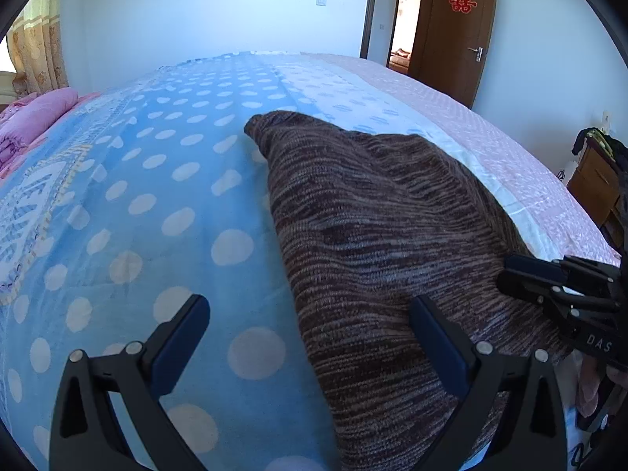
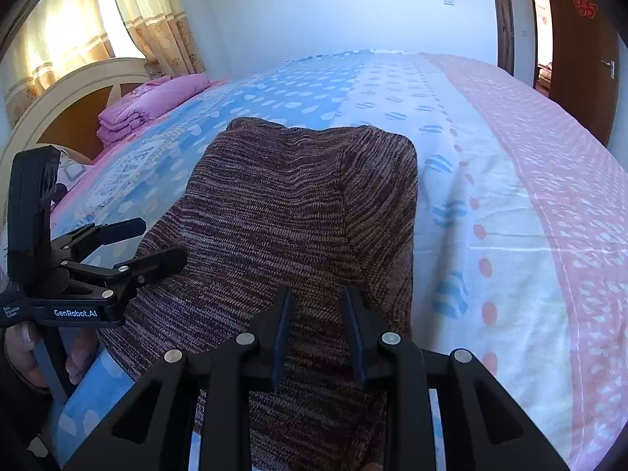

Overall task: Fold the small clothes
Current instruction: 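Move both grippers to opposite edges of the folded brown sweater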

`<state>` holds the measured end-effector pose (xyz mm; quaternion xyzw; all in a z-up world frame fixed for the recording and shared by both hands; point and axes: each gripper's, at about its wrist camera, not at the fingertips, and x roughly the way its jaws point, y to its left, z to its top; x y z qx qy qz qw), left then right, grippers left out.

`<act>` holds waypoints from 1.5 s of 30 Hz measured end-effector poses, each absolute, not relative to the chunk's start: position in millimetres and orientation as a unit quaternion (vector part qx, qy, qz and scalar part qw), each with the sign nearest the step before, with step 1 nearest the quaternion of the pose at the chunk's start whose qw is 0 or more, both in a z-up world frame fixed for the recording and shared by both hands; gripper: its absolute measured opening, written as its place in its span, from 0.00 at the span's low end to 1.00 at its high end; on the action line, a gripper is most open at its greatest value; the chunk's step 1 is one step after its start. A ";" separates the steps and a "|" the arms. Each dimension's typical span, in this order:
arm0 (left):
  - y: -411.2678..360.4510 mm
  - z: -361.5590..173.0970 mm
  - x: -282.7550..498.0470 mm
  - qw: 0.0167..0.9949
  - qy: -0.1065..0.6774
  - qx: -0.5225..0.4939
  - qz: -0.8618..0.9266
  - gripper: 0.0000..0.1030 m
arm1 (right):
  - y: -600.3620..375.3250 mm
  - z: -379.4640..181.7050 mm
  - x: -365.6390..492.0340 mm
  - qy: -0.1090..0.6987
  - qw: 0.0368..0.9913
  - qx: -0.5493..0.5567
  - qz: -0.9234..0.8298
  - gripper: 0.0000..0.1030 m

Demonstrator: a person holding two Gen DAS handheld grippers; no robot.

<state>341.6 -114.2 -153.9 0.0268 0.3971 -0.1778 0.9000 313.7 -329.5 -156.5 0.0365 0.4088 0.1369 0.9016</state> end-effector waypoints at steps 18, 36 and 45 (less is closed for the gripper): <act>-119.2 -158.5 339.8 0.898 0.397 0.034 -0.189 1.00 | -360.5 -151.3 410.9 0.446 0.887 0.076 0.094 0.12; -122.0 -167.3 343.4 0.877 0.418 0.010 -0.236 0.85 | -424.8 -174.0 426.4 0.423 0.864 0.234 0.138 0.54; -122.1 -169.0 343.5 0.877 0.418 0.009 -0.238 0.85 | -405.8 -180.4 449.5 0.435 0.852 0.219 0.192 0.41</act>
